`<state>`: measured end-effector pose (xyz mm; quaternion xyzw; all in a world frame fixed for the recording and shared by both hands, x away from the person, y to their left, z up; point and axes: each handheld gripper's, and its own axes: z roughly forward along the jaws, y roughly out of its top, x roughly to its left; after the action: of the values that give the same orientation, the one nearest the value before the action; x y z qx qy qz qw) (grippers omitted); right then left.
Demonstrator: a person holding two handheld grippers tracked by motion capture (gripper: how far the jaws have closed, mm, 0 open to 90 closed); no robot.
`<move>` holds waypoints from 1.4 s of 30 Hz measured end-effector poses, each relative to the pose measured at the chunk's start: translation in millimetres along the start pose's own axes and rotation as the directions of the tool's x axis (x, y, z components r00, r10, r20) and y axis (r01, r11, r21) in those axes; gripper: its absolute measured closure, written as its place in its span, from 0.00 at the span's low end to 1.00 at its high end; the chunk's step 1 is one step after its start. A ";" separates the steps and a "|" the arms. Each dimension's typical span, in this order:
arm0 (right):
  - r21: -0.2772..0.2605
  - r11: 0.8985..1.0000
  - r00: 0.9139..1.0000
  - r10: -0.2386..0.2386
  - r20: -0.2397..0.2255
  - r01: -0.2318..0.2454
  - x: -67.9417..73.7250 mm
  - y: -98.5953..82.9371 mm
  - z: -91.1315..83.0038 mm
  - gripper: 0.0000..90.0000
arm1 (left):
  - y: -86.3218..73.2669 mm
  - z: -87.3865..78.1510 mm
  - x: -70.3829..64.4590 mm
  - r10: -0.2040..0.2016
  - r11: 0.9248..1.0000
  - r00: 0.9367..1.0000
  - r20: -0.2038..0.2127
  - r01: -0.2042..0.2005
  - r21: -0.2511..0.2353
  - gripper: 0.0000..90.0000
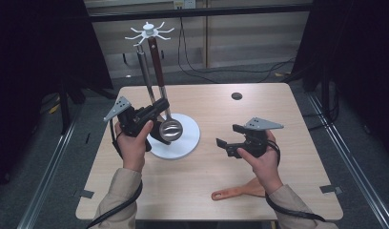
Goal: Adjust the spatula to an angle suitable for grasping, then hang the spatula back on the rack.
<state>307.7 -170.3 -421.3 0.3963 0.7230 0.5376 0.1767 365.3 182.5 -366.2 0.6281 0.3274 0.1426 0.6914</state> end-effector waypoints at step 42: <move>-0.024 1.000 1.000 0.008 0.019 -0.007 -3.8 2.4 -7.8 0.14 | 68.4 -0.3 -40.5 0.128 0.980 0.992 0.016 -0.124 -0.152 1.00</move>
<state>305.7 -177.9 -416.9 0.4018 0.7132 0.5433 0.1862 349.7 169.7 -289.3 0.5953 0.2661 0.2023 0.7307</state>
